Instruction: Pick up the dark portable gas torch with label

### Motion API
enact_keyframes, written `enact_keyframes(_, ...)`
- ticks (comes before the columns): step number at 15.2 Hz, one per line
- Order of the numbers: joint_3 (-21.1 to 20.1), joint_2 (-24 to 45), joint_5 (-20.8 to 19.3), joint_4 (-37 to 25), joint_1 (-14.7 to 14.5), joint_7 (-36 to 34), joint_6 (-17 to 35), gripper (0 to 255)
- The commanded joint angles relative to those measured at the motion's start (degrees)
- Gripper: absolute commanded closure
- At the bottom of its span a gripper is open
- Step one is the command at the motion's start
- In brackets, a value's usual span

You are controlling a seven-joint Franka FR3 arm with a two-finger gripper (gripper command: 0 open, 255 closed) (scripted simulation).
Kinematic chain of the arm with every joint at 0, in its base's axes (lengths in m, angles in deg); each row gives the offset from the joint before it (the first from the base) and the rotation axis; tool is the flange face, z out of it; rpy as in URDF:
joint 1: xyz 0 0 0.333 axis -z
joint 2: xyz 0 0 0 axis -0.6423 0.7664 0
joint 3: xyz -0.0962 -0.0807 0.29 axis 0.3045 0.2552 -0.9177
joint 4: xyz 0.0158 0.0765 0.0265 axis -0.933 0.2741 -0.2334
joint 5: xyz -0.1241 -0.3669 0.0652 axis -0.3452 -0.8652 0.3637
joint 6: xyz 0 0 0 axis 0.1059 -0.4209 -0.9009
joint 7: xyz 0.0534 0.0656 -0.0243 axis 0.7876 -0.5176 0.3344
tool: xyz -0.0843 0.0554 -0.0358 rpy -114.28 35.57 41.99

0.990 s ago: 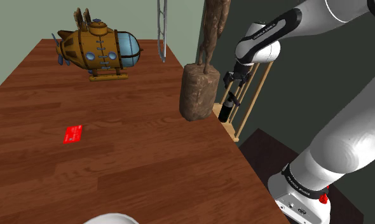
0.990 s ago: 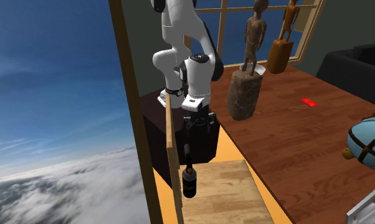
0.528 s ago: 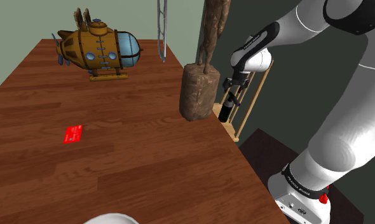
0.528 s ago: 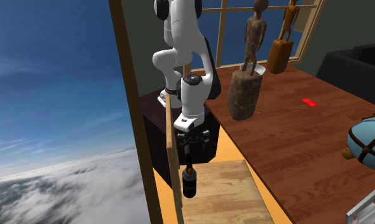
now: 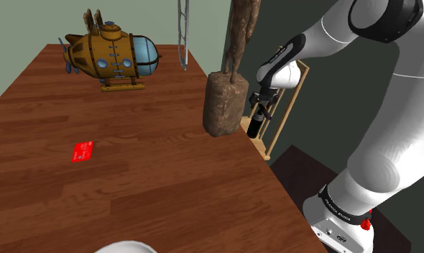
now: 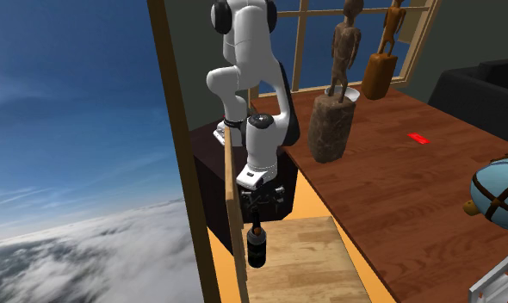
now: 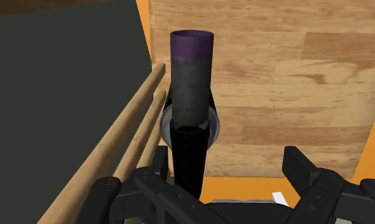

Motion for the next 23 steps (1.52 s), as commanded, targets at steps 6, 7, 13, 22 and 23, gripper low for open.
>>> enact_keyframes(6,1.26,0.06,0.09,2.56,1.74,1.05,-0.04,255)
enact_keyframes(7,1.21,-0.4,0.12,3.85,1.6,0.98,0.82,255)
enact_keyframes(13,-0.92,0.26,-2.29,1.09,3.47,-1.52,-1.09,255)
enact_keyframes(22,-0.11,-5.89,-5.09,1.15,3.1,-3.55,-7.03,255)
enact_keyframes(23,-0.08,-6.53,-5.38,1.09,3.1,-3.75,-7.72,255)
